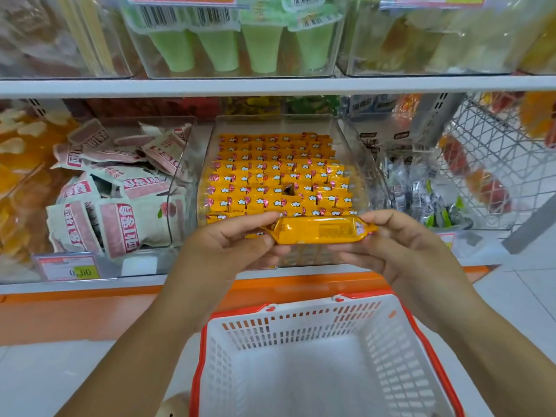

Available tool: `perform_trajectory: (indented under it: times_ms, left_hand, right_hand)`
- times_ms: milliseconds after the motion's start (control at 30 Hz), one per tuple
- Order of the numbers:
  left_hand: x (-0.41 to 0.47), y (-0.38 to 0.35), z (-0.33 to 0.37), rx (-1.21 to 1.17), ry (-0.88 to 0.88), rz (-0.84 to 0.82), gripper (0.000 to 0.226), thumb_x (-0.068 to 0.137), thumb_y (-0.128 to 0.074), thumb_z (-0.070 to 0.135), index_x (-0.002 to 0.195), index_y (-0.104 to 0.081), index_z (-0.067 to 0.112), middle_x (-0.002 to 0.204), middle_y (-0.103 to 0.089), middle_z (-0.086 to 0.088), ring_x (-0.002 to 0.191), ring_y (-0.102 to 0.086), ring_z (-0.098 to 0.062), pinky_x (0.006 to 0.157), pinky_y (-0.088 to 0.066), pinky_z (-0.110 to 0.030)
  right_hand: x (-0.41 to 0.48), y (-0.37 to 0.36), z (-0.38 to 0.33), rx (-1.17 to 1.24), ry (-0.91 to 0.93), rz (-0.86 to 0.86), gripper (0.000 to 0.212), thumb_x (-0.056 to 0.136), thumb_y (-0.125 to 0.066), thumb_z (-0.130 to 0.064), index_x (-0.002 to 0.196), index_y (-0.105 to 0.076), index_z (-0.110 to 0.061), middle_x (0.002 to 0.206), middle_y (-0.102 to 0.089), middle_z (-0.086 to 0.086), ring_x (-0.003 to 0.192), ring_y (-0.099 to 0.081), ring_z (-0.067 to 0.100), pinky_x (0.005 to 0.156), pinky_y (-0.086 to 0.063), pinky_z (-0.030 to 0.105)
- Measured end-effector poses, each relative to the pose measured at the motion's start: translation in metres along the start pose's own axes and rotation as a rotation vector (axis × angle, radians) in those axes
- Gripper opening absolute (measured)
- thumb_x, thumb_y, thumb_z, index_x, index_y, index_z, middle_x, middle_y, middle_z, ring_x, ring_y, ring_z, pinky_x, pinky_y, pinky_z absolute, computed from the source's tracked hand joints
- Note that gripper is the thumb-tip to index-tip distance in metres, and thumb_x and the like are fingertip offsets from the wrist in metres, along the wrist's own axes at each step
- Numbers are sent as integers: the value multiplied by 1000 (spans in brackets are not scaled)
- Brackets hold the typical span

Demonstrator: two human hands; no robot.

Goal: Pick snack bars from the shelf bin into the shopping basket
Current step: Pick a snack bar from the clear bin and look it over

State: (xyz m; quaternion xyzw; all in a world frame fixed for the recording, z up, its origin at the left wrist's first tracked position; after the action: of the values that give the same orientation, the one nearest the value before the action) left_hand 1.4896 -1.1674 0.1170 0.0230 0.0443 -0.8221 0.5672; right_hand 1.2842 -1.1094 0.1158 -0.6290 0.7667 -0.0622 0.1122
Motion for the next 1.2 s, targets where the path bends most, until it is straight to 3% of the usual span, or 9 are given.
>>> perform_trajectory:
  times_ms: [133, 233, 333, 433, 500, 633, 833, 1067, 1200]
  left_hand:
    - [3, 10, 4, 115, -60, 137, 20, 89, -65, 17, 71, -71, 25, 72, -72, 9, 75, -73, -9, 71, -55, -18]
    - [4, 0, 1, 112, -53, 117, 26, 95, -58, 13, 71, -61, 21, 71, -71, 10, 81, -74, -13, 77, -51, -24]
    - [3, -5, 1, 77, -53, 136, 15, 98, -53, 10, 84, -54, 14, 71, -71, 5, 77, -75, -18, 76, -52, -27]
    - [0, -3, 6, 110, -85, 167, 10, 97, -56, 14, 99, -51, 22, 83, -75, -3, 71, -74, -18, 74, -56, -25]
    - [-2, -5, 10, 151, -114, 157, 13, 97, -57, 15, 102, -53, 27, 83, -76, 0, 70, -74, -17, 76, -57, -27]
    - [-2, -6, 10, 95, -102, 140, 14, 96, -57, 13, 98, -66, 23, 83, -76, 2, 74, -75, -17, 73, -59, -22]
    - [1, -5, 3, -2, -36, 67, 38, 62, -73, 27, 100, -70, 26, 94, -77, 8, 85, -75, -16, 71, -57, -18]
    - [4, -1, 4, -64, -49, 67, 21, 78, -66, 11, 99, -71, 17, 86, -77, -5, 82, -75, -22, 69, -59, -21]
    - [5, 1, 0, -100, -32, 49, 17, 83, -60, 13, 96, -72, 13, 86, -77, -11, 85, -75, -25, 73, -60, -25]
  right_hand:
    - [0, 11, -6, -263, 97, 101, 16, 71, -71, -34, 69, -64, -20, 83, -69, 17, 85, -74, 28, 90, -56, 46]
    - [-1, 8, -4, -239, 127, 89, 32, 70, -77, -46, 69, -59, -20, 84, -66, 19, 84, -74, 26, 95, -51, 55]
    - [0, 5, -5, -122, 159, 82, 24, 77, -72, -28, 82, -52, -14, 67, -66, 7, 80, -74, 35, 75, -60, 39]
    - [-2, 1, -10, -102, 183, 87, 20, 86, -60, -5, 94, -43, -13, 71, -67, 21, 76, -74, 37, 67, -60, 34]
    - [-6, -2, -15, -133, 221, 81, 20, 86, -60, -7, 94, -44, -15, 71, -65, 24, 78, -74, 35, 70, -60, 34]
    - [-6, -2, -14, -227, 230, 46, 4, 89, -59, -8, 89, -55, -8, 68, -67, -2, 74, -73, 18, 75, -61, 35]
    - [-2, -2, -6, -215, 147, -75, 36, 65, -83, -44, 90, -66, -25, 100, -74, 10, 93, -73, 31, 94, -54, 50]
    - [0, -4, -5, -120, 131, -93, 25, 63, -80, -31, 86, -72, -28, 106, -74, 10, 90, -73, 32, 82, -59, 34]
    - [1, -1, -7, 9, 101, -58, 29, 65, -70, -21, 90, -67, -8, 97, -75, 17, 88, -74, 34, 70, -60, 28]
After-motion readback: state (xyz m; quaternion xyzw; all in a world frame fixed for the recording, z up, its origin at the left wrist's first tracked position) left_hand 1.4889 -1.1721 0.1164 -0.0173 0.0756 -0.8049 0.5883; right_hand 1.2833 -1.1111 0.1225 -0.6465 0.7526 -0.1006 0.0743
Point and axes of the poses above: each hand's wrist, its own x-axis towards the middle knuckle, its own y-axis out of the back of the hand, z = x × y, the point moved 9 cm from there along x, towards the middle knuckle
